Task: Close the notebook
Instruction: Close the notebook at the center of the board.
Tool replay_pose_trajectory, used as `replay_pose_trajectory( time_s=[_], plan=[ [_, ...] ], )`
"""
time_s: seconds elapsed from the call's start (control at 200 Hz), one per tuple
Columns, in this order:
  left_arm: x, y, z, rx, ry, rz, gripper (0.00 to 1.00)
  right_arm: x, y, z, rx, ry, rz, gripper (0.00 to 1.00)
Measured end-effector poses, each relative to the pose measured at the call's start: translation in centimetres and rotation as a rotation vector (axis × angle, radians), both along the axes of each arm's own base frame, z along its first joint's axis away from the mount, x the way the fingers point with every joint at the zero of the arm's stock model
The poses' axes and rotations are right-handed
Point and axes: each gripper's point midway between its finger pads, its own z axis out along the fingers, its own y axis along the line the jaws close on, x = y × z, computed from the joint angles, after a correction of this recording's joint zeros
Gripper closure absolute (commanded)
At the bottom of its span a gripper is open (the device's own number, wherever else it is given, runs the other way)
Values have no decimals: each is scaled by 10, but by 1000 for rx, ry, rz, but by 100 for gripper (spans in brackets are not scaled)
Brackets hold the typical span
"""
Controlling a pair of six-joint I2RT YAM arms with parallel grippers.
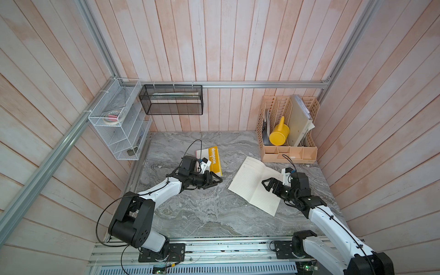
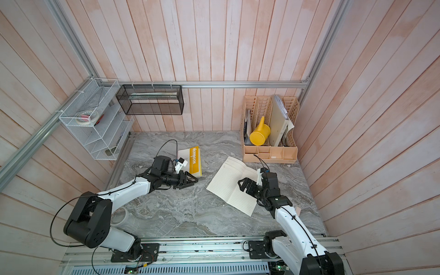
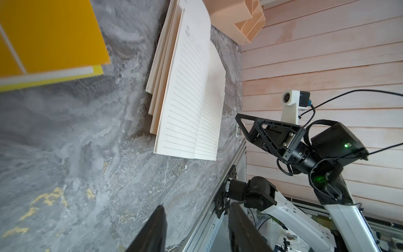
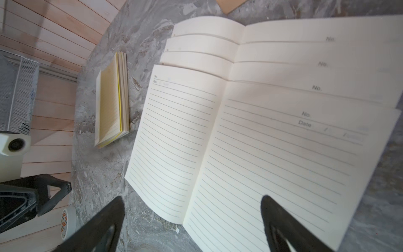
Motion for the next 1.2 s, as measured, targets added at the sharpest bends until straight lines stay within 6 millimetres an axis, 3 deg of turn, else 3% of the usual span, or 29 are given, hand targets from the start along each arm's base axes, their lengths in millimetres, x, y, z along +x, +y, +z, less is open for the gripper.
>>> replay_pose_trajectory(
  time_s=[0.225, 0.48, 0.75, 0.93, 1.095, 1.2],
  plan=[
    [-12, -31, -34, 23, 81, -31, 50, -8, 0, -19, 10, 38, 7, 2],
    [-15, -33, -72, 93, 164, -12, 50, -19, -1, -44, 12, 87, 10, 2],
    [3, -43, -72, 79, 138, 9, 50, -19, 0, -46, 23, 88, 15, 2],
    [6, -47, -82, 81, 158, 18, 50, -19, 1, -44, 27, 82, 18, 2],
    [9, -52, -81, 68, 164, 24, 54, -19, 1, -41, 29, 70, 18, 2],
    [12, -57, -76, 53, 152, 24, 62, -20, 1, -41, 28, 72, 18, 2]
  ],
)
